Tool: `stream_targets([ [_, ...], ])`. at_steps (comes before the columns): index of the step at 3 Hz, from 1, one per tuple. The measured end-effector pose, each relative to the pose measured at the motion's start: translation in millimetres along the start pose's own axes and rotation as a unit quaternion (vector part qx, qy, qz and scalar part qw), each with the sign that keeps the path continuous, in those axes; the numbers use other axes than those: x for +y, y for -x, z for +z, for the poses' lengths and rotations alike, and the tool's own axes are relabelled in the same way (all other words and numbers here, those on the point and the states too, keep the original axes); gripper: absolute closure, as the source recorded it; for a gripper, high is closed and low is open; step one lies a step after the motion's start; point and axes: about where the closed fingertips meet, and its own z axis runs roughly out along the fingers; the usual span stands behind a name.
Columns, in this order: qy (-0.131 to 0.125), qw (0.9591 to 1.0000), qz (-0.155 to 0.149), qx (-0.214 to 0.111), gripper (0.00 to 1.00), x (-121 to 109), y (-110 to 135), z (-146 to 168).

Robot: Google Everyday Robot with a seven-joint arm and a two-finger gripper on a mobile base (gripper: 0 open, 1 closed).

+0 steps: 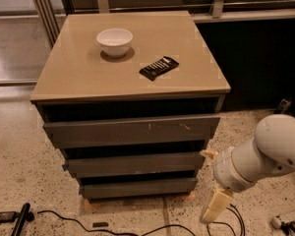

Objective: Open bottom drawer

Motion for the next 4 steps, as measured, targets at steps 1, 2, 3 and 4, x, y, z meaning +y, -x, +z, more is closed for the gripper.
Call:
stream_targets([
  [1,0.011,0.9998,0.013,-0.001,0.00,7,-15,37],
  [2,-0.001,1.0000,0.003,-0.006,0.00,19,-34,78],
  [3,-0.056,0.9975,-0.040,-0.014,0.00,3,-31,114],
  [4,-0.101,0.9915,-0.078,-0.024,0.00,-24,-13,124],
])
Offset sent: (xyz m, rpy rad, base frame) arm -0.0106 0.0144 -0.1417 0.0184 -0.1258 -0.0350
